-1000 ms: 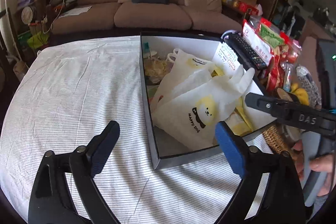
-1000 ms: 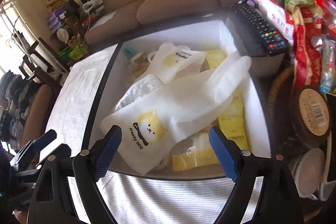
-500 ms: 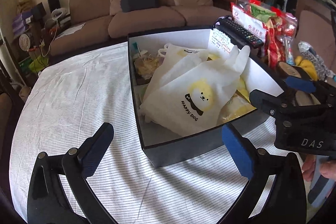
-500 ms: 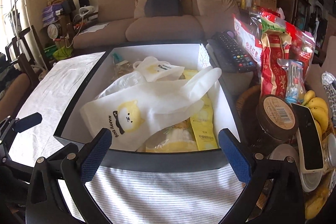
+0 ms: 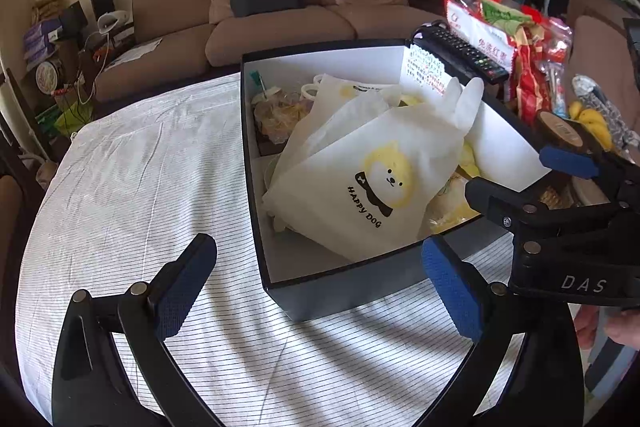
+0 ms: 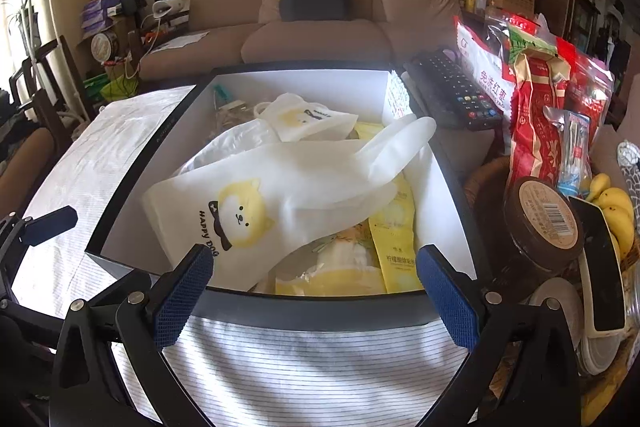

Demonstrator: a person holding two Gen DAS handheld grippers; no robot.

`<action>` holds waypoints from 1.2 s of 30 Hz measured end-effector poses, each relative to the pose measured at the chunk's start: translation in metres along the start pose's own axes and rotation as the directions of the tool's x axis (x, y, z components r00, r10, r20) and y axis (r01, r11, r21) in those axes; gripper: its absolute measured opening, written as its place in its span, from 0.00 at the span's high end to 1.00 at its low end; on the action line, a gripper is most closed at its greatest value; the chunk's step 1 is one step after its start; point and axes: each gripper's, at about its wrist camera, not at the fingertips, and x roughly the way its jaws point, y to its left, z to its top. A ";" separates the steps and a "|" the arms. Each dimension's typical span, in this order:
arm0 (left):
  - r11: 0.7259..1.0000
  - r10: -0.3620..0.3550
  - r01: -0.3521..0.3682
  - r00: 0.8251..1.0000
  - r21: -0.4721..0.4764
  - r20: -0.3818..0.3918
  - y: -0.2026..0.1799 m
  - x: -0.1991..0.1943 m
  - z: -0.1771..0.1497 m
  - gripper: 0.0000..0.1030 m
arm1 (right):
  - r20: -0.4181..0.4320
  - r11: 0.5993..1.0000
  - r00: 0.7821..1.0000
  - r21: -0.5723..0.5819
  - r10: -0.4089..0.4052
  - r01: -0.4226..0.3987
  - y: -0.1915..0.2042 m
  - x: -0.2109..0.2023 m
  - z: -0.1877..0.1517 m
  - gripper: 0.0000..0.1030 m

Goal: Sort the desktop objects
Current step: 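Press the HAPPY DOG bag down into the box with the right gripper fingers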

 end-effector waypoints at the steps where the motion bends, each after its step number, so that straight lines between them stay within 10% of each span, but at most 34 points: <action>1: 1.000 -0.001 0.001 1.000 -0.002 -0.001 0.000 0.000 0.000 0.00 | 0.000 1.000 1.000 0.001 0.000 0.000 -0.001 0.000 0.000 0.00; 11: 0.999 -0.014 0.015 1.000 -0.031 0.021 0.012 -0.007 0.008 0.00 | 0.047 0.961 0.985 0.215 0.168 -0.174 -0.061 -0.010 0.047 0.02; 17: 0.999 -0.044 0.044 0.998 -0.005 0.054 0.007 -0.012 0.016 0.00 | -0.080 0.929 0.962 0.292 0.261 -0.227 -0.086 0.040 0.110 0.62; 21: 0.997 -0.077 0.077 0.996 0.001 0.045 0.002 -0.009 0.018 0.00 | -0.283 0.969 0.950 0.238 0.134 -0.066 -0.074 0.096 0.108 0.62; 28: 0.997 -0.079 0.080 0.996 -0.015 0.040 0.005 -0.009 0.018 0.00 | -0.390 0.996 0.919 0.029 -0.062 0.079 -0.032 0.150 0.107 0.51; 31: 0.996 -0.078 0.079 0.996 -0.030 0.043 0.011 -0.010 0.020 0.00 | -0.330 0.997 0.942 0.032 -0.054 0.068 -0.026 0.132 0.115 0.54; 36: 0.993 -0.096 0.099 0.994 -0.064 0.050 0.015 -0.013 0.021 0.00 | -0.213 0.999 0.976 -0.014 -0.039 0.037 -0.028 0.077 0.104 0.29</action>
